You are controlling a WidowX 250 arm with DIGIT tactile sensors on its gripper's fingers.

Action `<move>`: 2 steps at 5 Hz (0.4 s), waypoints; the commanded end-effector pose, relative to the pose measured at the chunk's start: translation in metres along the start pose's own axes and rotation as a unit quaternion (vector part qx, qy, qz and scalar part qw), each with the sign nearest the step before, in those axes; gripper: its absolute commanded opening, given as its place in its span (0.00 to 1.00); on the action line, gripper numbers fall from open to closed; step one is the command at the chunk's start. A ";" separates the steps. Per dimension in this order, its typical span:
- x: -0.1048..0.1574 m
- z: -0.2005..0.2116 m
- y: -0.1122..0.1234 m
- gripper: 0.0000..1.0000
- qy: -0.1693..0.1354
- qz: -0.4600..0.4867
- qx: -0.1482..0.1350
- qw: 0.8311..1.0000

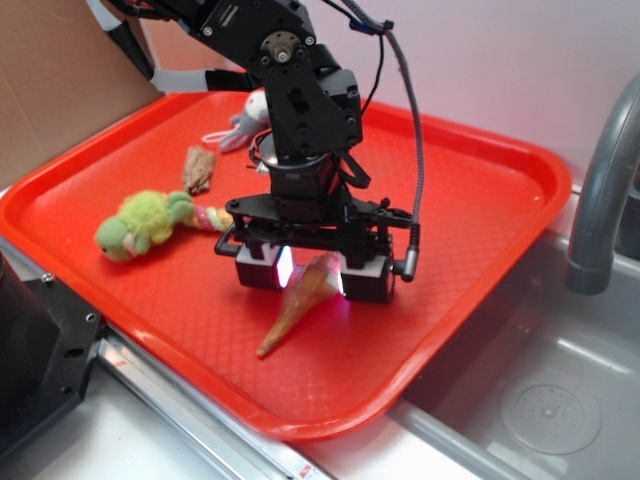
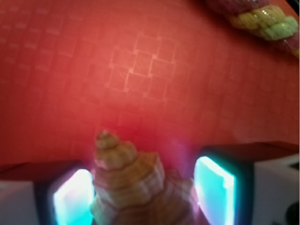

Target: Grab the shell.

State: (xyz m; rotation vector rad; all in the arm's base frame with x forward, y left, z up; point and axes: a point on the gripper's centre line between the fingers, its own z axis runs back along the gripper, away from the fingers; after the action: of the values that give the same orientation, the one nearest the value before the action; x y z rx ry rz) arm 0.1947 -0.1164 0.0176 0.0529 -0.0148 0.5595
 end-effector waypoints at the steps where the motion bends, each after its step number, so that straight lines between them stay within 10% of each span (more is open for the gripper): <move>1: -0.003 -0.002 0.013 0.00 -0.003 0.019 0.017 1.000; 2: 0.006 0.035 0.024 0.00 0.014 -0.010 -0.019 1.000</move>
State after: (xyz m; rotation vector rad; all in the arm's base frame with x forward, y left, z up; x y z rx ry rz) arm 0.1825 -0.0962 0.0439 0.0423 0.0391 0.5461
